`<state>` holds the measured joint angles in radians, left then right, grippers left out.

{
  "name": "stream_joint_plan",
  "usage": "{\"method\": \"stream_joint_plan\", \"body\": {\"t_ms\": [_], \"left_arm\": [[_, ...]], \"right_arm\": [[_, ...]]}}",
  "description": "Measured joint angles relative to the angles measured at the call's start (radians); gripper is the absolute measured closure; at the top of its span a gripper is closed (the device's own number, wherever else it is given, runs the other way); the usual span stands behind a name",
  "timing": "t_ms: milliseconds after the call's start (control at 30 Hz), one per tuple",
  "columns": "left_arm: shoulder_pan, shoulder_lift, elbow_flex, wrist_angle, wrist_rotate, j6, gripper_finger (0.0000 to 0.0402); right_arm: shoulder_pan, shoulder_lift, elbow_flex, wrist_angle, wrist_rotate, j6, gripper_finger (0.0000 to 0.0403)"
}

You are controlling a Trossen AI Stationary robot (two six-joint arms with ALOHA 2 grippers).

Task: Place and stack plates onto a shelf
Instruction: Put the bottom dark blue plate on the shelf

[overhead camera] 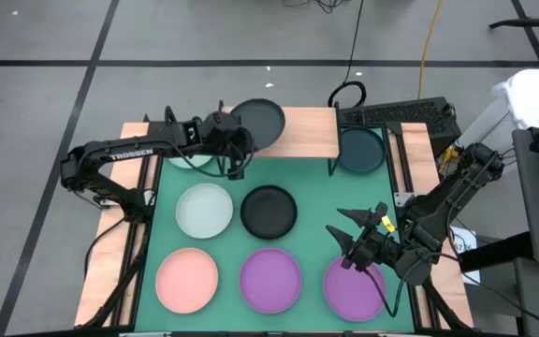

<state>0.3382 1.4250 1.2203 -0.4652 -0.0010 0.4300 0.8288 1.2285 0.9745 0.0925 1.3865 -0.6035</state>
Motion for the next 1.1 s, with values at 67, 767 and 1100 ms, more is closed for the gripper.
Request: {"method": "stream_joint_plan", "body": {"t_ms": [67, 767, 1100], "left_arm": [[0.0, 0.0, -0.018, 0.019, -0.002, 0.005, 0.0396], [0.034, 0.01, -0.061, 0.035, -0.001, 0.084, 0.0391], [0.039, 0.023, -0.061, 0.044, 0.0, 0.102, 0.0381]], "right_arm": [[0.0, 0.0, 0.0, 0.0, -0.001, 0.004, 0.0145], [-0.046, 0.001, -0.024, 0.008, -0.056, 0.008, 0.0145], [-0.058, 0.001, -0.024, 0.01, -0.056, 0.014, 0.0145]]}}
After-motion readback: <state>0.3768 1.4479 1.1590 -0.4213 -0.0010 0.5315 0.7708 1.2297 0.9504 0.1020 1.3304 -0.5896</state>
